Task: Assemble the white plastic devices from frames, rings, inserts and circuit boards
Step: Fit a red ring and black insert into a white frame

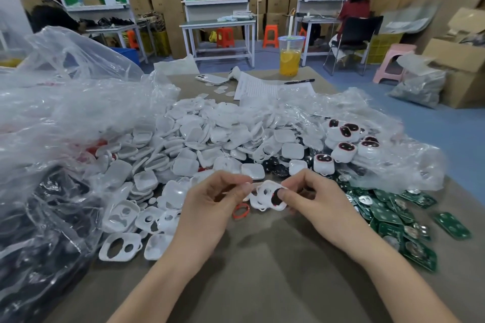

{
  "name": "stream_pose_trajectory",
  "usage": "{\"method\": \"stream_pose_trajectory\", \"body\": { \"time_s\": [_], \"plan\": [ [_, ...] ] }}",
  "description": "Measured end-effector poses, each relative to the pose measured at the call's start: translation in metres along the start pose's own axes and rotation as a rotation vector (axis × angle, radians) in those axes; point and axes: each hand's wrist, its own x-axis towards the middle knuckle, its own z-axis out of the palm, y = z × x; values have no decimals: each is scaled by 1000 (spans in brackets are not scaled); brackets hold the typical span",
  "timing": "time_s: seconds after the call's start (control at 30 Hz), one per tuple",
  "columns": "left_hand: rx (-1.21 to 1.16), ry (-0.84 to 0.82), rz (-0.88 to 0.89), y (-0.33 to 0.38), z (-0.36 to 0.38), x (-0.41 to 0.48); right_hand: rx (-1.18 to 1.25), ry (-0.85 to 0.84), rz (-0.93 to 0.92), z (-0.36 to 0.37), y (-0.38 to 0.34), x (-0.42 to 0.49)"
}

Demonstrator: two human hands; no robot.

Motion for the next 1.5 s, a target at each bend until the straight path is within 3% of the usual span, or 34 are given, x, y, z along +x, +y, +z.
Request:
{"method": "stream_pose_trajectory", "body": {
  "time_s": [0.23,0.7,1.0,1.5],
  "plan": [
    [-65,-12,-67,-6,2,3,167,35,66,3,-6,-1],
    [70,-102,4,-13,5,-1,190,-85,27,9,-15,-8],
    [135,-169,-76,-7,0,-2,208,-95,30,10,-15,-9],
    [298,-231,-14,-13,4,-6,155,-114,-22,15,-9,-8]
  ]
}}
